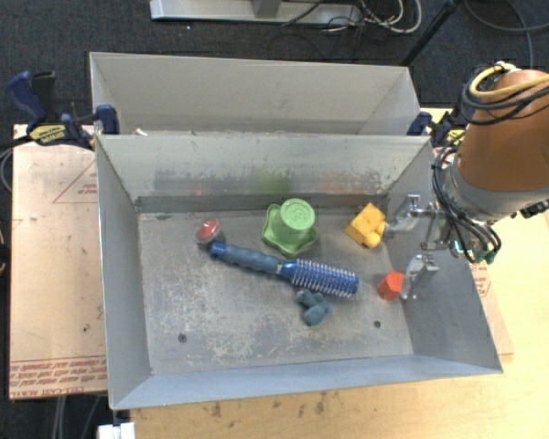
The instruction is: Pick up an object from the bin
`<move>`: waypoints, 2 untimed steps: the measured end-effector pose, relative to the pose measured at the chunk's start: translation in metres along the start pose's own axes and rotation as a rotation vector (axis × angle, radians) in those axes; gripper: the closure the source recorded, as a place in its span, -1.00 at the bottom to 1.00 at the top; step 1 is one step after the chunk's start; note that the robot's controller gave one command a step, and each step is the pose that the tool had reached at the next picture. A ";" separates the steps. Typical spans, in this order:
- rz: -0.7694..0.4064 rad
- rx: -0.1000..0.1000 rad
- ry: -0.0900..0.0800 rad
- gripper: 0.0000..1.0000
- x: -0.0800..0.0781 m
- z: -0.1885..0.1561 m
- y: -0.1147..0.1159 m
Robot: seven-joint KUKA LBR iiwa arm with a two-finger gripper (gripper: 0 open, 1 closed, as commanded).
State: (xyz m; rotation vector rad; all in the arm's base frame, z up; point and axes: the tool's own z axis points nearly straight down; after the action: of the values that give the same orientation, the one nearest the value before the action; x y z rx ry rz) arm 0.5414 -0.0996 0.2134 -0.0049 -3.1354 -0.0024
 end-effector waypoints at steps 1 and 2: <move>0.021 0.001 -0.015 -1.00 -0.041 0.130 0.073; 0.065 0.000 -0.010 -1.00 -0.041 0.113 0.082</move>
Offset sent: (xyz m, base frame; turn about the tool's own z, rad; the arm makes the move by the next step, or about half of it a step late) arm 0.0401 0.0778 -0.1434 0.0199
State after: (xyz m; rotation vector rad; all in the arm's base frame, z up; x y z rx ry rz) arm 0.5825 -0.0175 0.1007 -0.1074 -3.1436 -0.0027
